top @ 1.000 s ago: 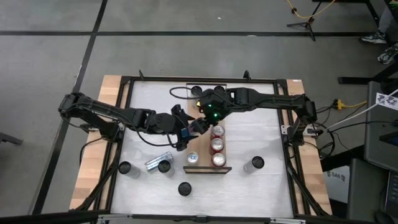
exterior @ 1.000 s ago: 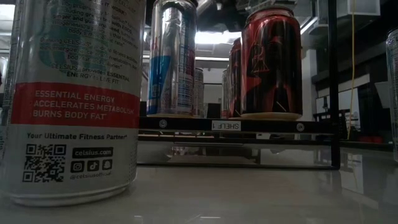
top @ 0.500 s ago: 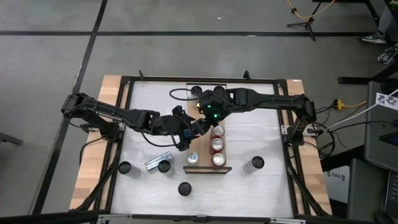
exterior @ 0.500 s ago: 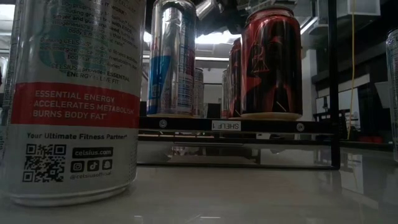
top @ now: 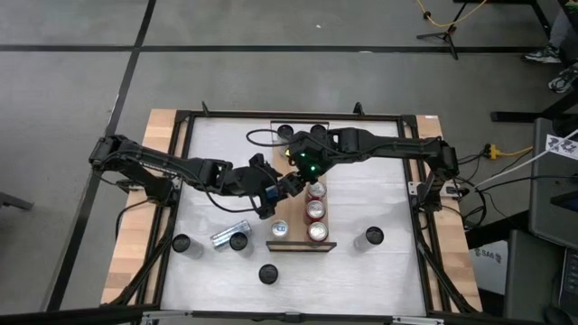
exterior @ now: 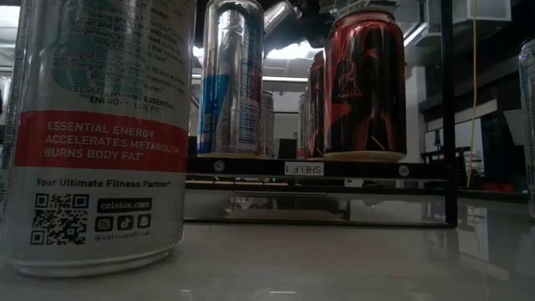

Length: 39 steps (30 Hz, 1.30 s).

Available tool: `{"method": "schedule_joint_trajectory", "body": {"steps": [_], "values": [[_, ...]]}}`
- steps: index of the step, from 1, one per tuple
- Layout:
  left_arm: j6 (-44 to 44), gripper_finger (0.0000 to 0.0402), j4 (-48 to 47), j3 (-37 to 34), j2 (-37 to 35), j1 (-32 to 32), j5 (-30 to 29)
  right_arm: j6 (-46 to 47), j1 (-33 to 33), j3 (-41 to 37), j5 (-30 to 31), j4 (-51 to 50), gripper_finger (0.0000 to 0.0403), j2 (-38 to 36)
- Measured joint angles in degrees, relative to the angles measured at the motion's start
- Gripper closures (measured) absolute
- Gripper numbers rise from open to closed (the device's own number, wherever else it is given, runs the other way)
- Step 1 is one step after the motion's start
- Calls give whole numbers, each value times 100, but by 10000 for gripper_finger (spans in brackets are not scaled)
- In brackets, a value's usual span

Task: Place canned beverage on shelf
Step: Put the blue soda can on the shelf aligned with the other blue soda can

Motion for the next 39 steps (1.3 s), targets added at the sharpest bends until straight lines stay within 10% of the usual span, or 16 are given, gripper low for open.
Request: {"method": "schedule_joint_trajectory", "body": {"steps": [14,39], "values": [[-13,180,4,0,0,0,129,-15,4,0,-2,53,148,0],[-117,188,168,0,-48,-74,-253,-636,-164,604,304,-706,116,-212]]}}
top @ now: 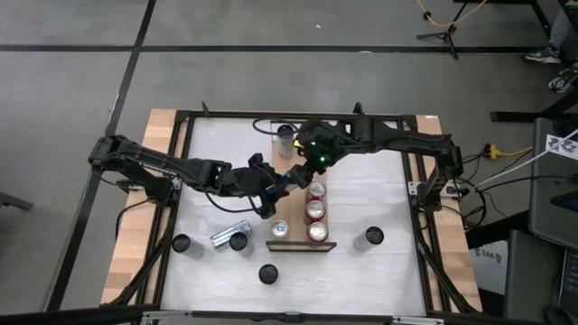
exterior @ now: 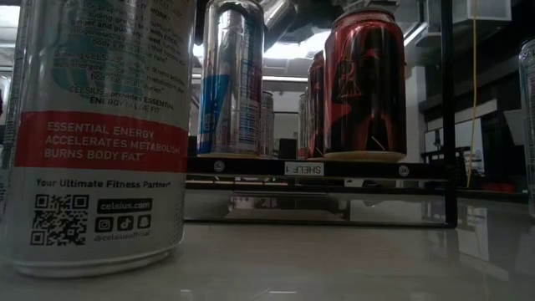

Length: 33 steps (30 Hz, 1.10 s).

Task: Place canned beverage on shelf
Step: Put the blue soda can on the shelf aligned with the other blue soda can

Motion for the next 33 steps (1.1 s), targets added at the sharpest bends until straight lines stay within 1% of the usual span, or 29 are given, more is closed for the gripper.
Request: {"method": "schedule_joint_trajectory", "body": {"steps": [7,15,17,22,25,27,33], "values": [[156,188,-66,-2,-435,2,-55,-258,-185,320,-74,-169,116,-4],[170,188,-281,-4,-1045,2,-153,-564,-299,927,3,-319,116,2],[177,188,-252,3,-1075,-11,-74,-586,-308,1057,126,-360,116,0],[172,188,-505,9,-944,-2,14,-581,-302,1131,129,-152,116,2],[167,188,-607,9,-870,-11,41,-603,-297,1131,131,-249,116,2],[168,188,-603,8,-868,-39,106,-733,-291,1131,325,-442,116,2],[172,188,-562,7,-867,-140,49,-848,-295,1131,1446,-1331,116,2]]}}
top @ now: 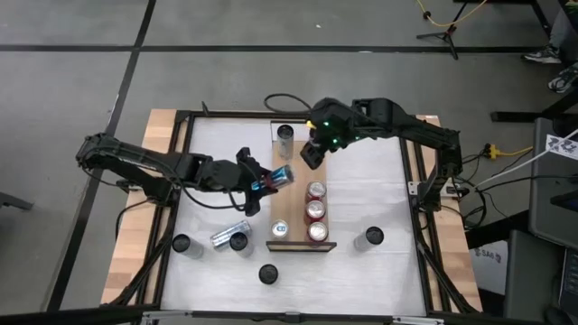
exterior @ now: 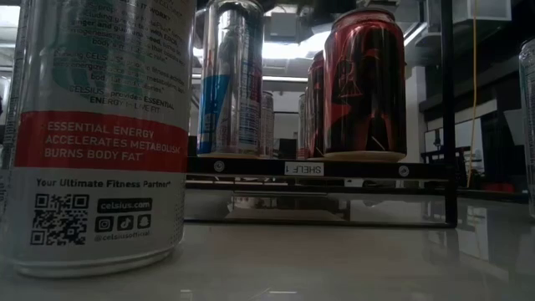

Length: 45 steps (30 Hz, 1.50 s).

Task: Place canned beverage on shelf
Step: Put the blue soda can on the shelf aligned with the other blue soda can

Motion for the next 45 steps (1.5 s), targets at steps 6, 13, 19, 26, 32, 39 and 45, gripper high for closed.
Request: {"method": "schedule_joint_trajectory", "body": {"steps": [6,13,19,26,32,39,45], "values": [[152,188,572,0,1,-125,4,-1,4,-241,279,-98,116,27],[260,188,766,0,1,-105,-255,111,9,-548,-491,316,116,33],[261,188,651,-7,8,-23,-298,176,53,-551,-942,763,116,33],[280,188,551,-7,93,9,-209,171,198,-560,-972,971,116,33],[280,188,482,-4,227,11,-232,314,236,-560,-961,1004,116,33],[245,188,408,-3,450,11,-192,361,241,-556,-1086,1160,116,33],[236,188,348,-17,535,23,-244,335,262,-546,-1125,1146,116,33]]}}
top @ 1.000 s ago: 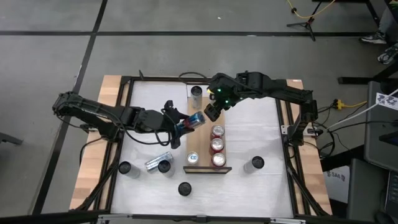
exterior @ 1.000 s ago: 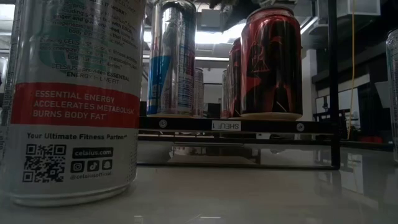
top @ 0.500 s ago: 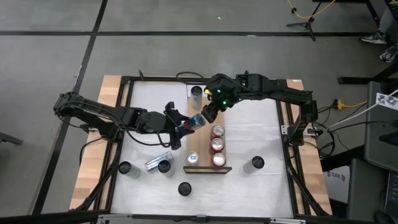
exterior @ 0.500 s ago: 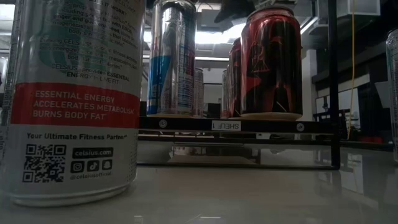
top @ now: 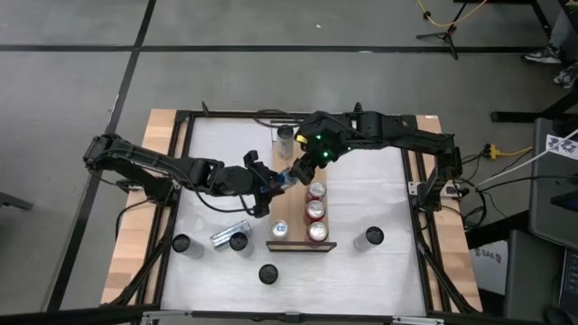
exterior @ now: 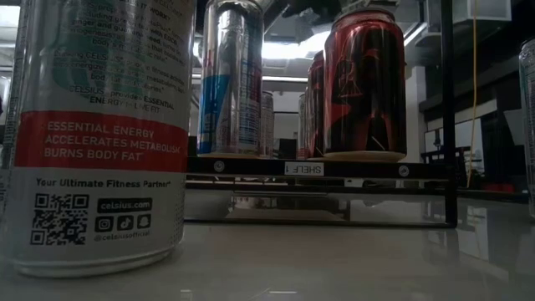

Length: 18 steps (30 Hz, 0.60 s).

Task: Place canned beverage on shelf
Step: Put the blue soda can on the shelf aligned with the other blue soda can

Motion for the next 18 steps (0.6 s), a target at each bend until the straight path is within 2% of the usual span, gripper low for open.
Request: {"method": "schedule_joint_trajectory", "body": {"steps": [12,18], "values": [[17,188,62,4,-76,-402,96,-192,-72,155,107,-403,116,-15],[47,188,11,9,-472,-630,-75,-200,-70,280,346,-744,116,-17]]}}
